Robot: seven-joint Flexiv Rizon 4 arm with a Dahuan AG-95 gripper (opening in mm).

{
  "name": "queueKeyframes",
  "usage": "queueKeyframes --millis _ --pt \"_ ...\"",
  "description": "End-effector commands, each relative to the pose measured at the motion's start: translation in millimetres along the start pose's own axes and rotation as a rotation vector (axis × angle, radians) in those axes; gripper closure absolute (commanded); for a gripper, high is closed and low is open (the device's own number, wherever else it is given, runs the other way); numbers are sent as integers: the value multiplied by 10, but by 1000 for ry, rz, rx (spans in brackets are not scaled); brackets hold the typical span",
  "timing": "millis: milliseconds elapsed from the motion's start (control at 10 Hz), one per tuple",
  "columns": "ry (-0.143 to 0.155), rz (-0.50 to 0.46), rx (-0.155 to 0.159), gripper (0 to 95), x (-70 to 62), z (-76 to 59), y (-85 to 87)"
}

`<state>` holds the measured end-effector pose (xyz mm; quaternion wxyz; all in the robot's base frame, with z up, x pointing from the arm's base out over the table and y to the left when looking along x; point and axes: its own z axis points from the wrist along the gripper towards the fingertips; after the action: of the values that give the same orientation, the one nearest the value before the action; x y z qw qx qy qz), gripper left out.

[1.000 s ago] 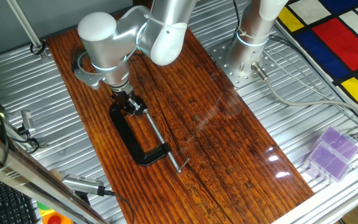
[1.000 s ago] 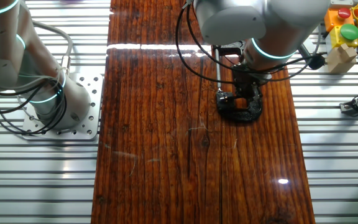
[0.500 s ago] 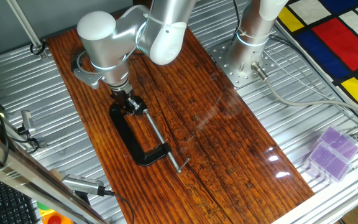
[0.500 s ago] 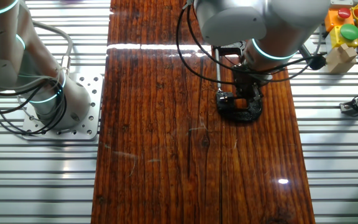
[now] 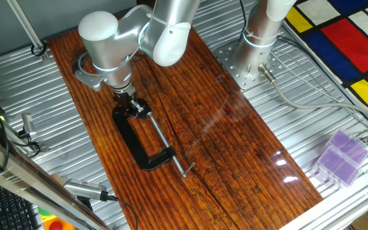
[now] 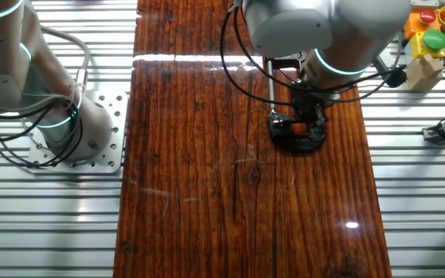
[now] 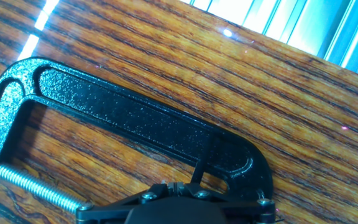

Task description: Turn the hands of a clock

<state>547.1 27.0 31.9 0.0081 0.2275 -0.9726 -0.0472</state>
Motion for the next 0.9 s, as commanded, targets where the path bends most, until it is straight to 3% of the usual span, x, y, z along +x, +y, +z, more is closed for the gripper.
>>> queueKeyframes --millis 100,900 --pt "1 -4 0 950 -3 -10 -5" --pt "3 -17 3 950 32 -25 -57"
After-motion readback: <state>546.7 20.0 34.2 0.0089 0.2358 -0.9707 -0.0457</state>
